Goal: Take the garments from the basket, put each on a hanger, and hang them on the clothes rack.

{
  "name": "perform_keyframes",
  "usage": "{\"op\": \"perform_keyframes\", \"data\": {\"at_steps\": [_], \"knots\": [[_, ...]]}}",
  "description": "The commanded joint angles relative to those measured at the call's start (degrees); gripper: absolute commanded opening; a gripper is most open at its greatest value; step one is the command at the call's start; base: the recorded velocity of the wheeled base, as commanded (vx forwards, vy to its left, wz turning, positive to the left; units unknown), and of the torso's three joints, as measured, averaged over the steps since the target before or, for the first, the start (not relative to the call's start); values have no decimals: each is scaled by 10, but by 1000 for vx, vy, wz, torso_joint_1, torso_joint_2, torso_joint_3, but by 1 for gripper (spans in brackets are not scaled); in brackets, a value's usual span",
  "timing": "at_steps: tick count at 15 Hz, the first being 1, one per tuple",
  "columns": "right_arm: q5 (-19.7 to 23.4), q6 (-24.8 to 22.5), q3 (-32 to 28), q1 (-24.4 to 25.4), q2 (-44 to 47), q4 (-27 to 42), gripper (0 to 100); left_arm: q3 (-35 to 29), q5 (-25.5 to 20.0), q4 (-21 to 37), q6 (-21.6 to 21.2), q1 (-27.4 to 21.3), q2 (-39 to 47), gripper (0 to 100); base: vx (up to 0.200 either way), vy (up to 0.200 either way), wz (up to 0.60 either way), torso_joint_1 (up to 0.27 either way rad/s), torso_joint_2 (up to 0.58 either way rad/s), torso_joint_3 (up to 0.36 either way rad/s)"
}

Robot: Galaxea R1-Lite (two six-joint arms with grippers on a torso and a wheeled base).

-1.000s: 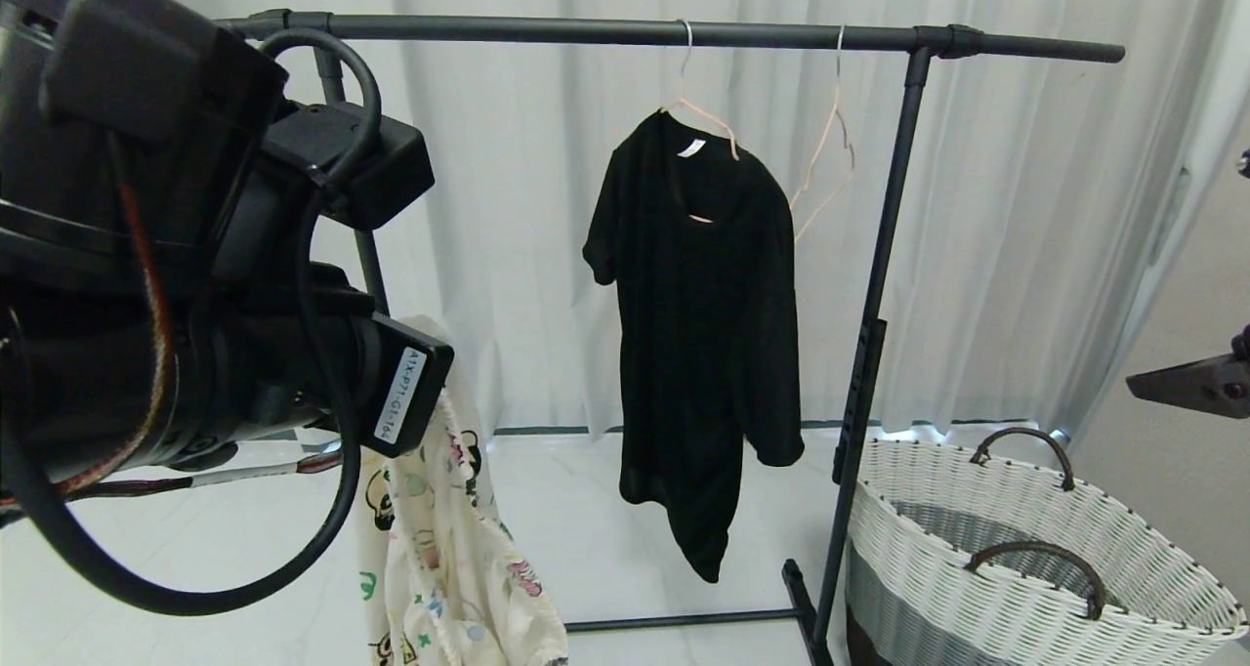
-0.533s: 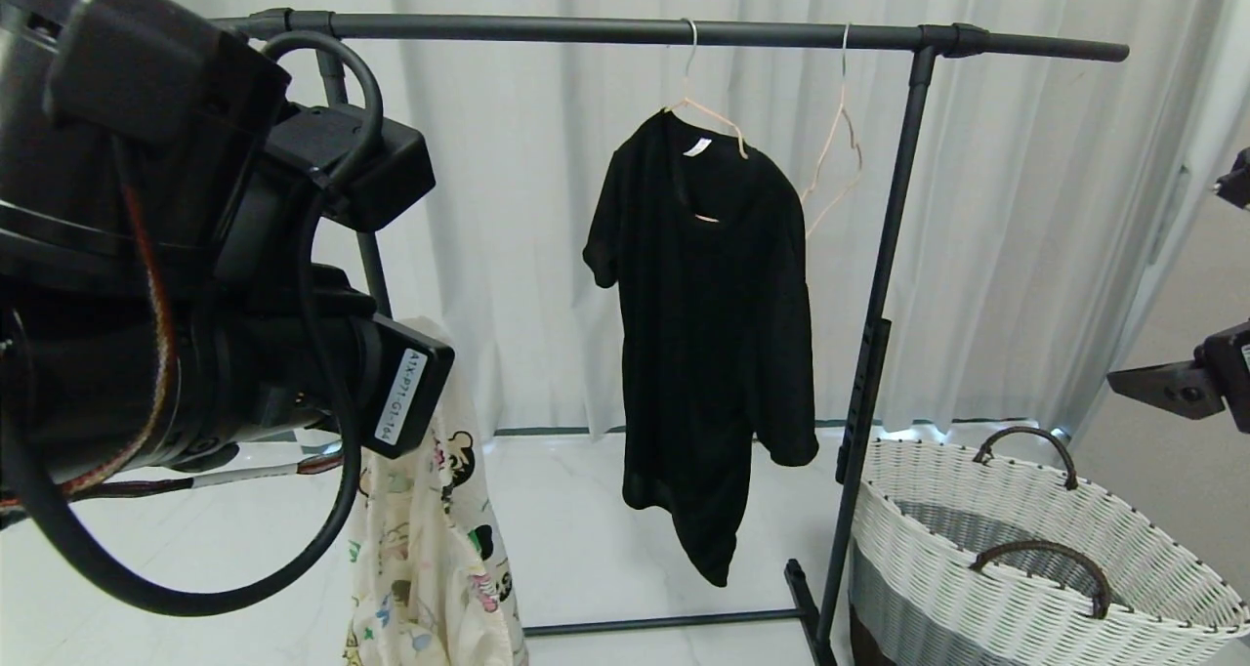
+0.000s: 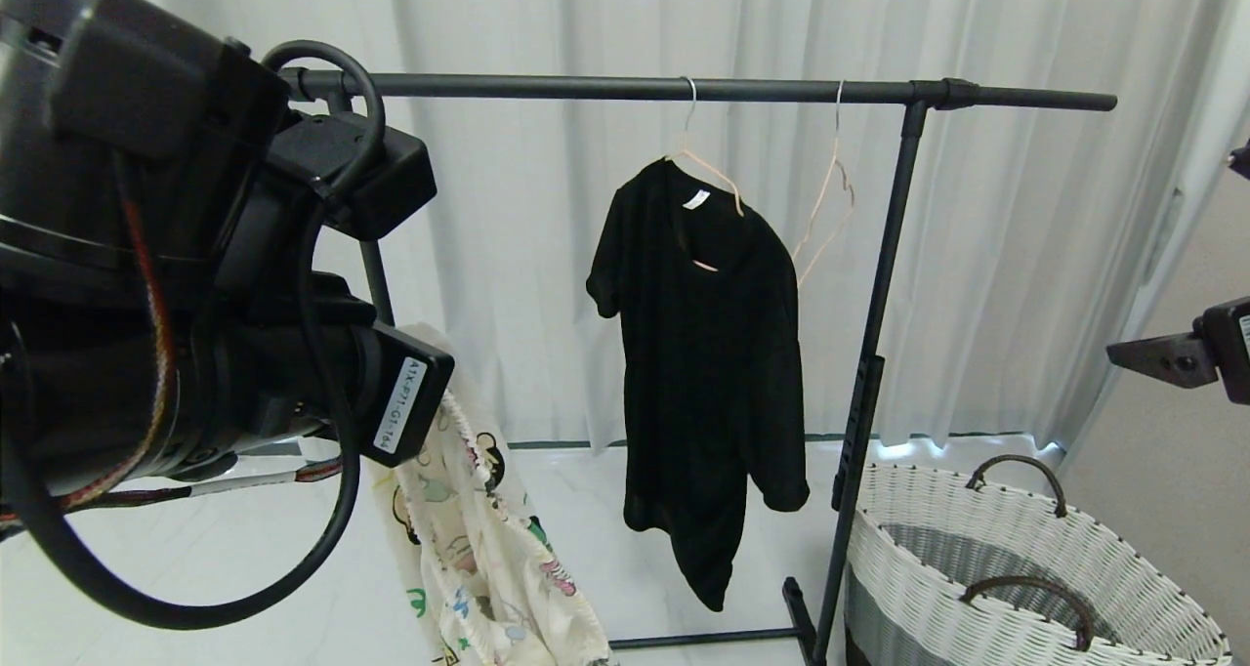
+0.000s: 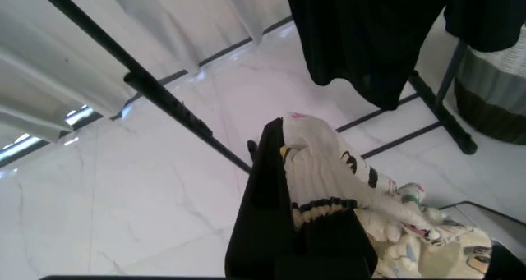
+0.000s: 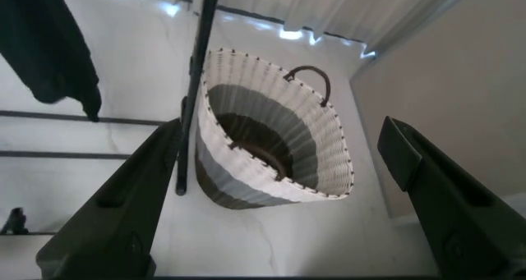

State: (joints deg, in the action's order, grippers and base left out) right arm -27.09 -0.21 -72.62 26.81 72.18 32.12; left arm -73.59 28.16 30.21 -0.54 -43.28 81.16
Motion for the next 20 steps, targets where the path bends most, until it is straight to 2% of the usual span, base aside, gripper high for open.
{"op": "perform_keyframes", "data": {"at_steps": [1, 15, 20], "knots": [[0, -1, 0, 0, 8, -11, 100, -1, 1, 0, 0, 0, 0, 0, 0, 0, 0, 193, -461, -286], [2, -1, 1, 1, 16, -28, 100, -1, 3, 0, 0, 0, -2, 0, 0, 0, 0, 202, -463, -268], [12, -2, 13, 1, 25, -83, 100, -1, 3, 0, 0, -6, -3, 0, 200, 0, 0, 31, -65, -31]]}}
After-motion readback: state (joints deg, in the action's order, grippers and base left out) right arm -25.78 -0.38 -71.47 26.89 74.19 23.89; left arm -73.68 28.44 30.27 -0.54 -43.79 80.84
